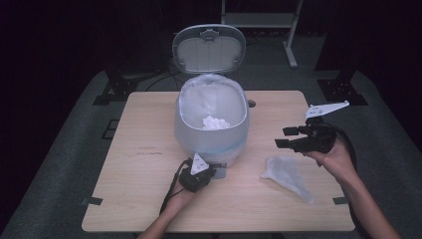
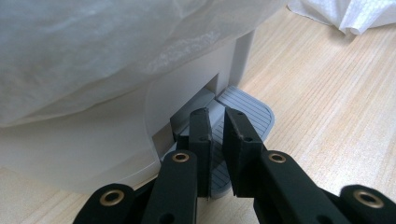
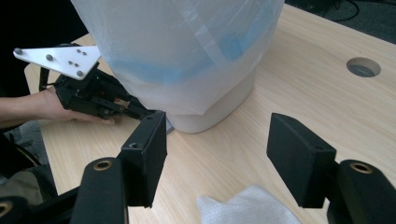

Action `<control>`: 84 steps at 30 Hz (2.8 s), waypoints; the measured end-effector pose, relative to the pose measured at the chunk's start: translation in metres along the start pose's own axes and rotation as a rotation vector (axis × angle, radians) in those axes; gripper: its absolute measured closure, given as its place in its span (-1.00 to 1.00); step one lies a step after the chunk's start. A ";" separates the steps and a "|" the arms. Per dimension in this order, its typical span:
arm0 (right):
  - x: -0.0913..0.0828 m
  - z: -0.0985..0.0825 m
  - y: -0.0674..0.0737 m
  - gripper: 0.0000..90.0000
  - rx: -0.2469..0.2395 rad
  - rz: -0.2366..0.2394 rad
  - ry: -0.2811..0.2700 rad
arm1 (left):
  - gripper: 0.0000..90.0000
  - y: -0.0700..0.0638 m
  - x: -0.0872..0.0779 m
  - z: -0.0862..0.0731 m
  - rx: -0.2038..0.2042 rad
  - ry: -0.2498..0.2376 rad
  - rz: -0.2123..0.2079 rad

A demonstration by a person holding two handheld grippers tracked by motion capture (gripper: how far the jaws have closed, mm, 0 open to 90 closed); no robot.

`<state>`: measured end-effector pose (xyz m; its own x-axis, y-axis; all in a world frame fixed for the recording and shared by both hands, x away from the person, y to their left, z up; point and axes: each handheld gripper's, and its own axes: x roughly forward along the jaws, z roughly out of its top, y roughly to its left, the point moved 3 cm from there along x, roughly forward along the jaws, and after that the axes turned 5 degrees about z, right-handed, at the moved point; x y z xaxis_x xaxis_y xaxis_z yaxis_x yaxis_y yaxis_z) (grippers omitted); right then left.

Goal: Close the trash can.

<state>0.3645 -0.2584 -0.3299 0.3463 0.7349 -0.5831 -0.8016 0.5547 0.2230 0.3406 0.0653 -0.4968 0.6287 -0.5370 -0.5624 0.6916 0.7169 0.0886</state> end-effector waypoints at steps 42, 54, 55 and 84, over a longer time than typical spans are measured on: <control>0.015 -0.043 -0.014 -0.18 0.040 -0.015 0.047 | 0.81 0.000 0.000 0.000 0.003 -0.001 0.004; 0.014 -0.058 -0.017 -0.18 0.051 -0.026 0.053 | 0.81 0.000 0.000 0.000 0.002 -0.005 0.003; 0.014 -0.059 -0.017 -0.18 0.051 -0.027 0.054 | 0.81 0.000 0.000 0.000 0.005 -0.002 0.004; 0.022 -0.099 -0.025 -0.18 0.080 -0.046 0.092 | 0.81 0.000 0.000 0.000 0.007 -0.002 0.006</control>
<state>0.3440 -0.2942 -0.4258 0.3324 0.6709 -0.6628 -0.7429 0.6192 0.2542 0.3401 0.0650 -0.4968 0.6336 -0.5335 -0.5603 0.6901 0.7171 0.0976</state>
